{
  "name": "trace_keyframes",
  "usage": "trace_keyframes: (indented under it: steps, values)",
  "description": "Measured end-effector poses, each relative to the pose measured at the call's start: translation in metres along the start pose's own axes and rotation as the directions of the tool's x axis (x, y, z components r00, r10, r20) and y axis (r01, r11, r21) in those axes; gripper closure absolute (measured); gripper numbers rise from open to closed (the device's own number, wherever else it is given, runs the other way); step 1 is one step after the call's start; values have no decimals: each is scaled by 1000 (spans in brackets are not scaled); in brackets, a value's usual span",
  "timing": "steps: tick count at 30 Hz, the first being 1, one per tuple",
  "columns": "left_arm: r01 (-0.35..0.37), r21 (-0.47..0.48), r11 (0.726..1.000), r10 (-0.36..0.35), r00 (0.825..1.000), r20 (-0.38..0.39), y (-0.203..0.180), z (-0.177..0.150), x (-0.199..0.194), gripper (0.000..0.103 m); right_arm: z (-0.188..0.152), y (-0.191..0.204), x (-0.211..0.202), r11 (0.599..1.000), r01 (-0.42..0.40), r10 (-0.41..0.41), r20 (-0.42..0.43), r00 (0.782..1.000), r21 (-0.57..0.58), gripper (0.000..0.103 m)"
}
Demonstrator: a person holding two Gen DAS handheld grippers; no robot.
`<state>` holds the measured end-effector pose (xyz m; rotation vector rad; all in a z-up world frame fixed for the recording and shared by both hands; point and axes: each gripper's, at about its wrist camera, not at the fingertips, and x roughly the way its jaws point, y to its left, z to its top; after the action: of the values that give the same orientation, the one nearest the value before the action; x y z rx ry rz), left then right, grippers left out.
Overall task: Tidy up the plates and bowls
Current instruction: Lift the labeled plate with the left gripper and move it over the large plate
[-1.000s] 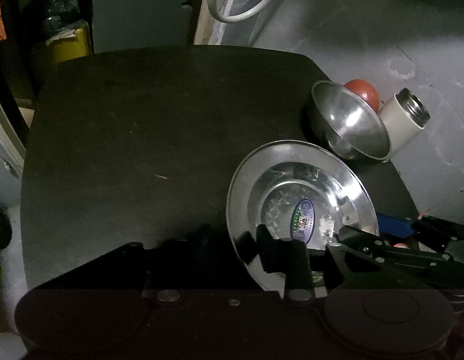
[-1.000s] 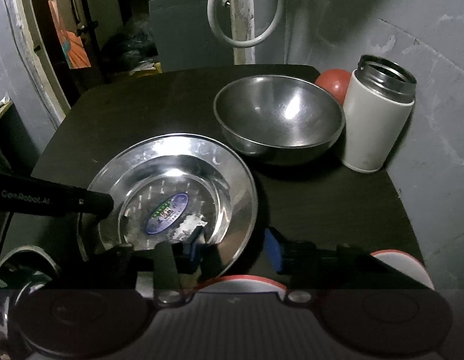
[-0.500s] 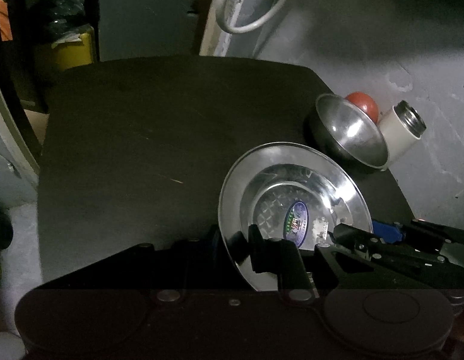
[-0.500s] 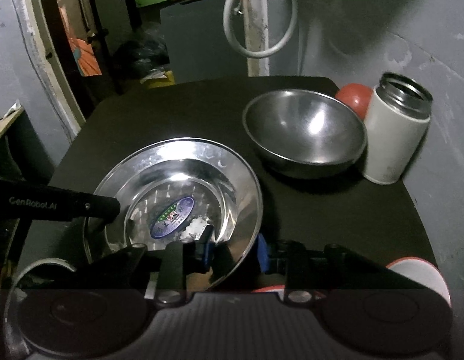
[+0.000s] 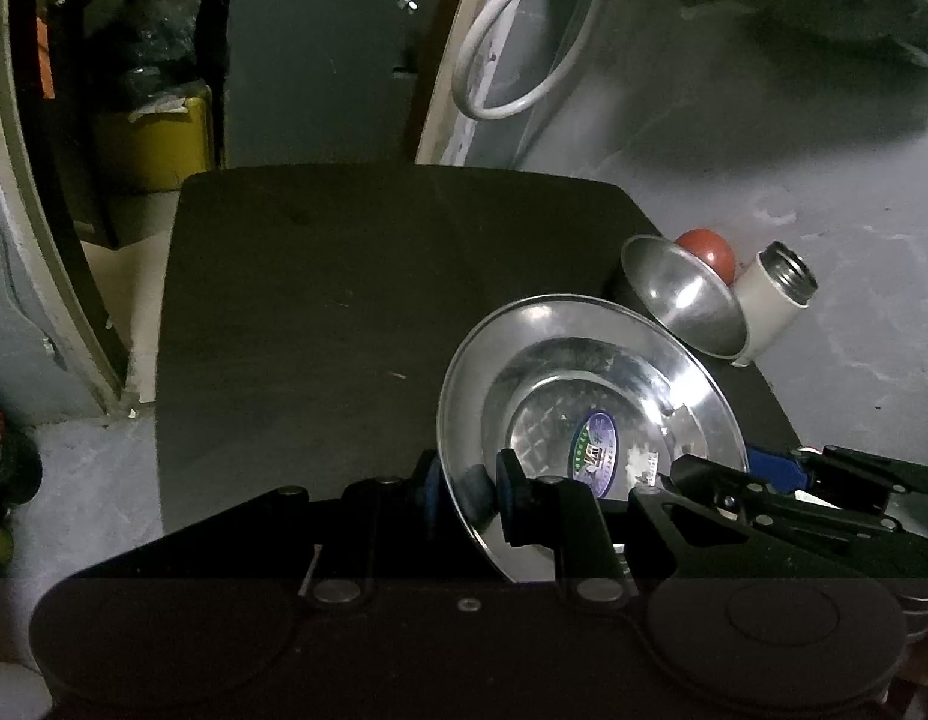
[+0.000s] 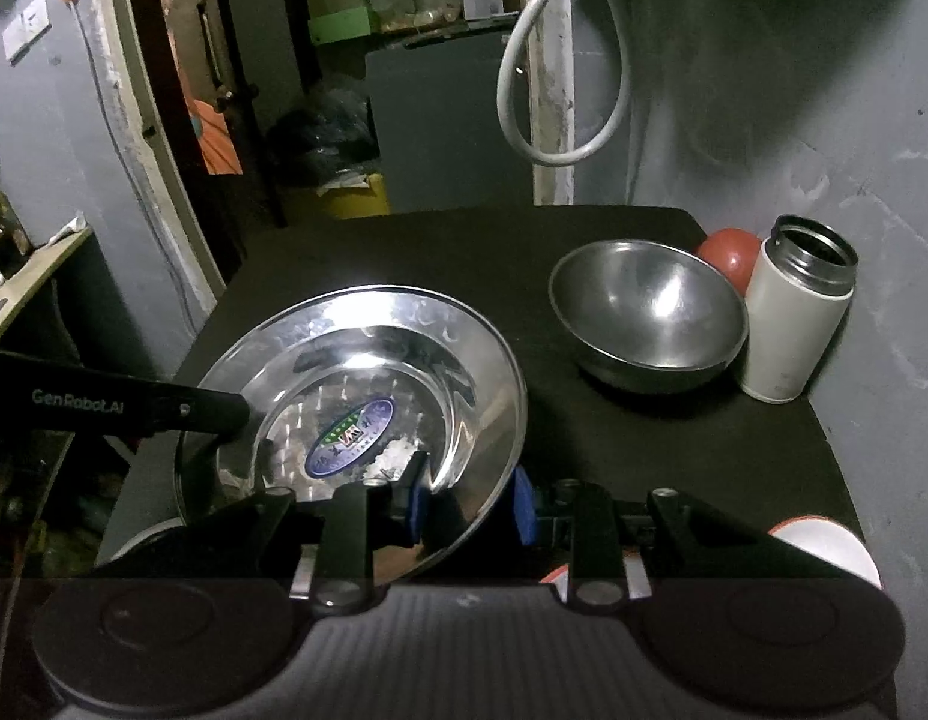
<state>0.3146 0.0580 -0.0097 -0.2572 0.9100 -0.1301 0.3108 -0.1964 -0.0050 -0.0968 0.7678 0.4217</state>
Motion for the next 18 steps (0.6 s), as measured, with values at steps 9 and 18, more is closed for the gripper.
trace_keyframes:
  steps: [9, 18]
  values:
    - [-1, 8, 1000, 0, 999, 32, -6, -16, -33, 82, -10, 8, -31, 1000, -17, 17, 27, 999, -4, 71]
    - [-18, 10, 1000, 17, 999, 42, -11, -33, -55, 82, -23, 18, -49, 999, -48, 49, 29, 998, -11, 71]
